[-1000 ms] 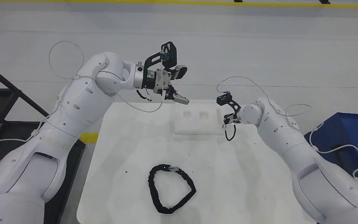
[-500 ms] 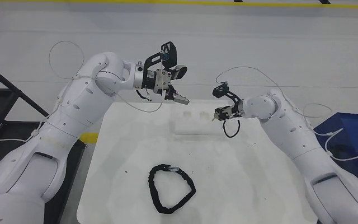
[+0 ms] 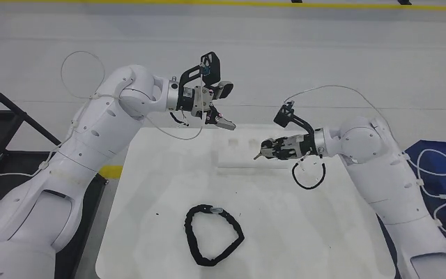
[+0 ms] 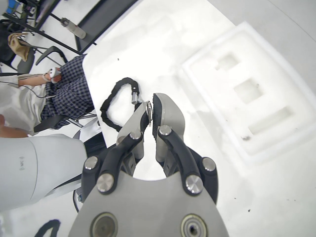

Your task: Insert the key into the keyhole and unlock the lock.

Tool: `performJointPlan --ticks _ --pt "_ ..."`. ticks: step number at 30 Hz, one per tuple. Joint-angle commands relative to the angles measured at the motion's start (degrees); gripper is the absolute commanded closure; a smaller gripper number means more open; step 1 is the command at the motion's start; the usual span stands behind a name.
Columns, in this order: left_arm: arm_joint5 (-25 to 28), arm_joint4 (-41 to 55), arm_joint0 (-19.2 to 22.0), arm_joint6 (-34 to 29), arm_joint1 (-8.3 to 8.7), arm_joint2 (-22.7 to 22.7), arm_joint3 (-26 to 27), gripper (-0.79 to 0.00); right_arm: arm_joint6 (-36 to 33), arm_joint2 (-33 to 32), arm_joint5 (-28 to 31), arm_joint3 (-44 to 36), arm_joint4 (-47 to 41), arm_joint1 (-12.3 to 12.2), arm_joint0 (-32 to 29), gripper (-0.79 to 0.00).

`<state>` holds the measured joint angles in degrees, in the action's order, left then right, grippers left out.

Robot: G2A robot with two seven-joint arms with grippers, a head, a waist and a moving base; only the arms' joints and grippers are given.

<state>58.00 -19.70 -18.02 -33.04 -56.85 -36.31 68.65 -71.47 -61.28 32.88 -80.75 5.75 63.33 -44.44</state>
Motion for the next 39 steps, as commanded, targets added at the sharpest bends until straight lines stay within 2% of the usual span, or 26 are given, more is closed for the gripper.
performJointPlan --ticks 1,16,30,34,39 --pt "0.0 0.0 0.0 0.0 0.0 0.0 0.0 -0.785 0.2 -1.2 0.1 -1.8 -2.9 -0.6 -1.1 0.0" --pt "0.0 0.0 0.0 0.0 0.0 0.0 0.0 -0.785 2.1 -11.6 1.4 -6.2 -12.7 -4.2 -7.4 0.0" --pt "0.0 0.0 0.0 0.0 0.0 0.0 0.0 -0.785 2.2 -11.9 1.4 -6.2 -13.2 -4.3 -7.8 0.0" --pt "-2.6 -0.7 -2.5 -1.0 0.65 -0.7 1.6 -0.785 2.2 -11.9 1.4 -6.2 -13.2 -4.3 -7.8 0.0" --pt "-2.6 2.4 -6.7 -5.1 1.74 -0.4 1.9 -0.785 2.2 -11.9 1.4 -6.2 -13.2 -4.3 -7.8 0.0"
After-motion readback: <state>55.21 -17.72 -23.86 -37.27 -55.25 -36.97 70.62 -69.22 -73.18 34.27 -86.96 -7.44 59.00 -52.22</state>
